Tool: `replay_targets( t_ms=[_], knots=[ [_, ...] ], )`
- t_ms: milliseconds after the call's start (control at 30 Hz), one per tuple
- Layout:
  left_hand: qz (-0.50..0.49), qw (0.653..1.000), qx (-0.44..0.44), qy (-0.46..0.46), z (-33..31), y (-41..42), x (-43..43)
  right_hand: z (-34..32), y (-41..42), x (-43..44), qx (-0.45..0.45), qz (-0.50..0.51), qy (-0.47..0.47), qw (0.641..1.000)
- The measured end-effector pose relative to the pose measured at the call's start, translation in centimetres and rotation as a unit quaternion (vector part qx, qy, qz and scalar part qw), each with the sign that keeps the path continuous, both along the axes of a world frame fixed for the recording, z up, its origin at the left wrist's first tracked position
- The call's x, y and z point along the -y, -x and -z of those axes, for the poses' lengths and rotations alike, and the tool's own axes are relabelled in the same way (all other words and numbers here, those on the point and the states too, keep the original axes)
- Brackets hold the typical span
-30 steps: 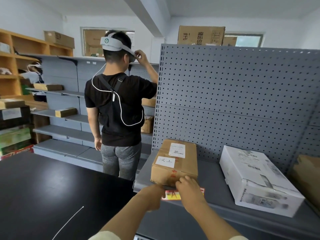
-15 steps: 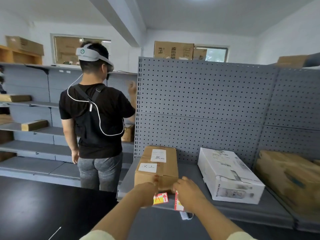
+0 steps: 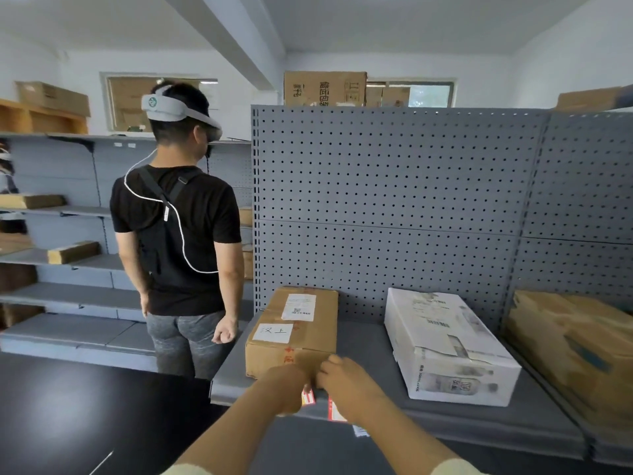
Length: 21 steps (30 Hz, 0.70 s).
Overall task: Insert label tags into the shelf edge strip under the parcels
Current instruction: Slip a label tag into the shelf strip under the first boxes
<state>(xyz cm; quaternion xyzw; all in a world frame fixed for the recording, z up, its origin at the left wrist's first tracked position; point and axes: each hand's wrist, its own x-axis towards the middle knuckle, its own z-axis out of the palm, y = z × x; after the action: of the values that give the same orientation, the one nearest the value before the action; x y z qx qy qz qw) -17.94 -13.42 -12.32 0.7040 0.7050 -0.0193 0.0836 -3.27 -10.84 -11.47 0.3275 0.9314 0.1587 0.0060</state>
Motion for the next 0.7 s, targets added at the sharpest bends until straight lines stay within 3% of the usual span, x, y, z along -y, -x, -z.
replay_targets(
  t_ms=[100, 233, 433, 700],
  knots=[
    [-0.029, 1.000, 0.007, -0.004, 0.4, 0.0, -0.5, 0.7, 0.3, -0.8, 0.086, -0.030, -0.059, 0.994],
    [-0.071, 0.997, 0.017, -0.009, 0.8, -0.7, -0.4, 0.8, -0.4, -1.6, 0.131, -0.061, -0.113, 0.983],
    [-0.095, 0.995, -0.005, -0.012, 0.8, -2.4, 0.6, 0.5, -1.6, -2.0, 0.123, -0.094, -0.130, 0.979],
    [-0.085, 0.996, -0.004, -0.019, 0.3, -3.5, 0.7, 0.7, -3.0, -2.0, 0.096, -0.031, -0.085, 0.991]
  ],
)
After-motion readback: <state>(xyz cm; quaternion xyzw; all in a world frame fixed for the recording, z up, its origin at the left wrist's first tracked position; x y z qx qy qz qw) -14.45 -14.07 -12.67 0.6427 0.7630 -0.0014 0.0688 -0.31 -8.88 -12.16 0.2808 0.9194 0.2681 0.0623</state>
